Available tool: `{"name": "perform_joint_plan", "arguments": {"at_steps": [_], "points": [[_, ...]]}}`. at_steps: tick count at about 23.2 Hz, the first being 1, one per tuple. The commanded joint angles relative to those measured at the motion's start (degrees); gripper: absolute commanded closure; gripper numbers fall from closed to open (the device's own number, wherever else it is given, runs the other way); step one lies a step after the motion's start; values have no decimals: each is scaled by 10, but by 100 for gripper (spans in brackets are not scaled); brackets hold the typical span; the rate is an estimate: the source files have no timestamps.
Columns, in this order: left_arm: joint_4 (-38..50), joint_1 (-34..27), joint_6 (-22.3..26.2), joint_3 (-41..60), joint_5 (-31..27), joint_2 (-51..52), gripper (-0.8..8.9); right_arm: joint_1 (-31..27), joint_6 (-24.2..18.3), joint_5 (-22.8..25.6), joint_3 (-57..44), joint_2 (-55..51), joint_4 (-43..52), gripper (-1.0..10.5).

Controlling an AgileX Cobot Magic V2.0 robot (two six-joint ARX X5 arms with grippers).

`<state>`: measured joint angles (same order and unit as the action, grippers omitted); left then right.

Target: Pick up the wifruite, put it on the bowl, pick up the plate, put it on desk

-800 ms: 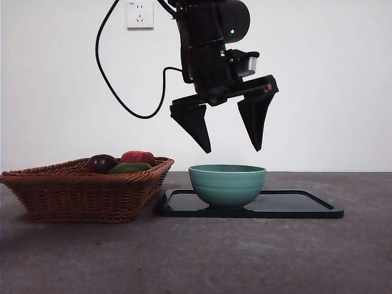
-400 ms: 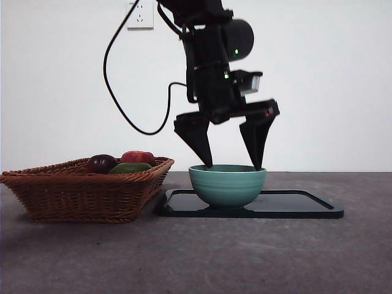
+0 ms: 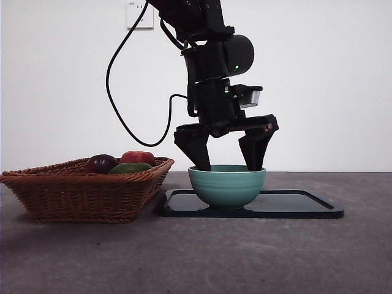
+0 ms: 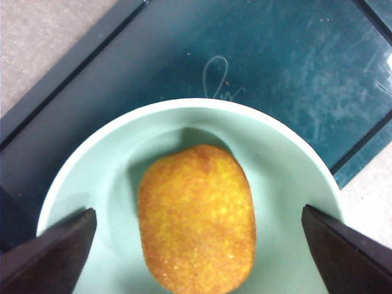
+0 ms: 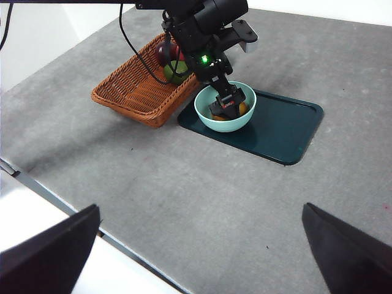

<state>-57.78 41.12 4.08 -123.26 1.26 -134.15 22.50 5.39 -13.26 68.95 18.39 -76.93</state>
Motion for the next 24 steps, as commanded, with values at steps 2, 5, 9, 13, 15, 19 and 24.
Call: {"name": "perform_joint_plan", "arguments": {"at_steps": [2,5,9,13,15,19,24], "points": [[5,3,10,-18,-2,-25,320,2,5,2,5,1,-43,390],[4,3,10,-18,-2,-30,355,2,5,2,5,1,-43,389],[7,3,10,-18,-2,-37,356,2,5,2,5,1,-43,389],[12,3,10,-18,-3,-37,512,2,4,2,5,1,-43,389],[11,3,10,-18,-3,-37,517,2,4,6,5,1,-43,389],[19,4,11,-18,-3,-37,548,2,4,17,5,1,-43,389],[-23,2,9,-53,-3,-37,547,2,5,17,5,1,-43,389]]}}
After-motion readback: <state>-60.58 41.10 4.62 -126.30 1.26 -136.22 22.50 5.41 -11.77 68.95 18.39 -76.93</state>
